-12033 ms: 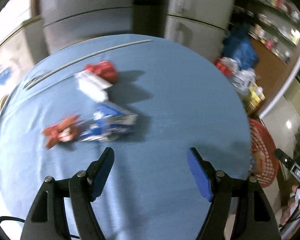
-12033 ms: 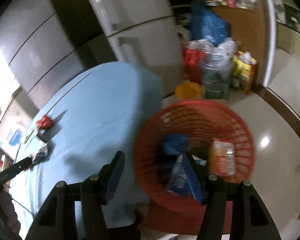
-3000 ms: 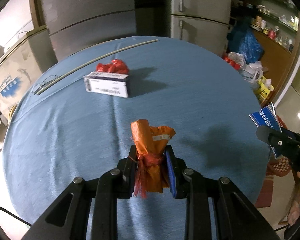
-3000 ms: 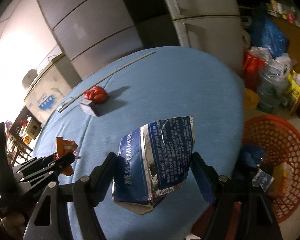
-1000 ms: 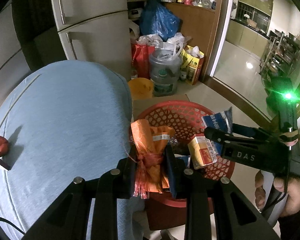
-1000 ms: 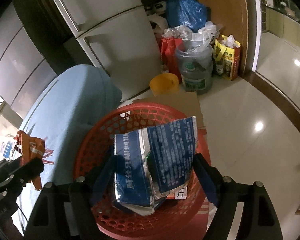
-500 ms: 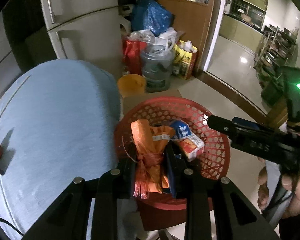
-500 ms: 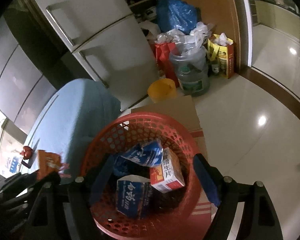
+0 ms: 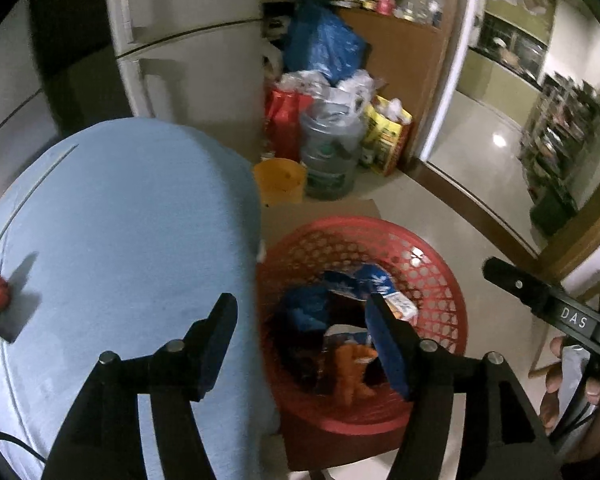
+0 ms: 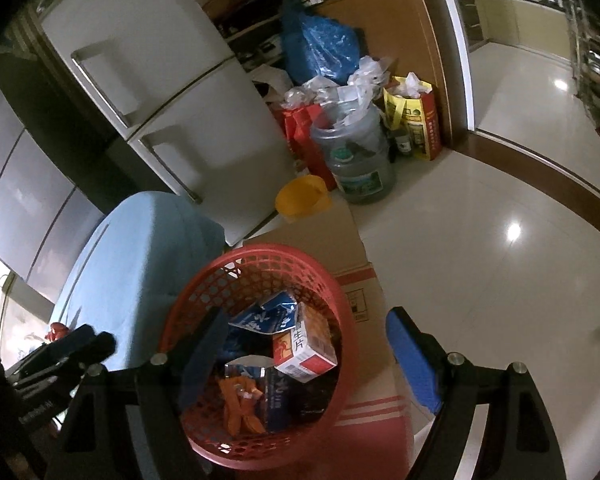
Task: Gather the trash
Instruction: 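Move both open tools back to the white box and red bag on the table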
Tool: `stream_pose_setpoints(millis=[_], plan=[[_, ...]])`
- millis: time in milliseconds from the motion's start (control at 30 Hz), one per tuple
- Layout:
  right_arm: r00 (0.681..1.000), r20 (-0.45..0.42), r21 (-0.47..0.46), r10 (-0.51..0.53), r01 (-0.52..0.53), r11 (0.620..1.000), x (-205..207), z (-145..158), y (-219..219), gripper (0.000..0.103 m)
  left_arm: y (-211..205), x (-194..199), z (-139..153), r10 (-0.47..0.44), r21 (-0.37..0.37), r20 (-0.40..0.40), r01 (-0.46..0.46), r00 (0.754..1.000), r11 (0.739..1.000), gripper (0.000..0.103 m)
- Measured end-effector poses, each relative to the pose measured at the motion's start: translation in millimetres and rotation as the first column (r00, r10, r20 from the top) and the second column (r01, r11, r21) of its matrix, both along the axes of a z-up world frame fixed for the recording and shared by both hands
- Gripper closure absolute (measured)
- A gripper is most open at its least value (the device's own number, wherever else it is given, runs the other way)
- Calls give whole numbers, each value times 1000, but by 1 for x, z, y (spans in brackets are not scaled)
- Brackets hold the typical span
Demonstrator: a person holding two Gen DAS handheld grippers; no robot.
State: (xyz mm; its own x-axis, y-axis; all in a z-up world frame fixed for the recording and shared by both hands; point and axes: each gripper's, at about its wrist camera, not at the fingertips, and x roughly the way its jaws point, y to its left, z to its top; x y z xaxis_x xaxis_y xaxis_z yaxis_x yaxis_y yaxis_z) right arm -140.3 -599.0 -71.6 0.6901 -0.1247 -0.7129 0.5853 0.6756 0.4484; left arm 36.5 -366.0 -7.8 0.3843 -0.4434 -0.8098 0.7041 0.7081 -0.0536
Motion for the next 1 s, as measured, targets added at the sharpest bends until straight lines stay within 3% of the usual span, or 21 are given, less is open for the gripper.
stream_pose_setpoints(millis=[300,500,600,700,800,1000], plan=[[993,-6,-14,121,-121,993,31,4,50,19,94,29,7,202,-10,18,-202,979,979,31],[974,-20,-30,228,-228,973,67,9,98,19,182,48,-4,387,-4,6,-387,922,922,30],[947,-25,-53,319,-320,946,89,16,133,19,221,49,-11,458,-4,-12,-458,889,889,30],[901,-33,-86,433,-434,897,115,25,176,19,262,50,-18,530,-3,-24,-530,848,848,30],[811,-39,-126,584,-584,802,146,36,233,19,300,50,-25,596,-6,-40,-596,802,803,30],[655,-69,-184,753,-750,635,202,51,331,19,363,51,-35,689,-17,-74,-692,721,722,30]])
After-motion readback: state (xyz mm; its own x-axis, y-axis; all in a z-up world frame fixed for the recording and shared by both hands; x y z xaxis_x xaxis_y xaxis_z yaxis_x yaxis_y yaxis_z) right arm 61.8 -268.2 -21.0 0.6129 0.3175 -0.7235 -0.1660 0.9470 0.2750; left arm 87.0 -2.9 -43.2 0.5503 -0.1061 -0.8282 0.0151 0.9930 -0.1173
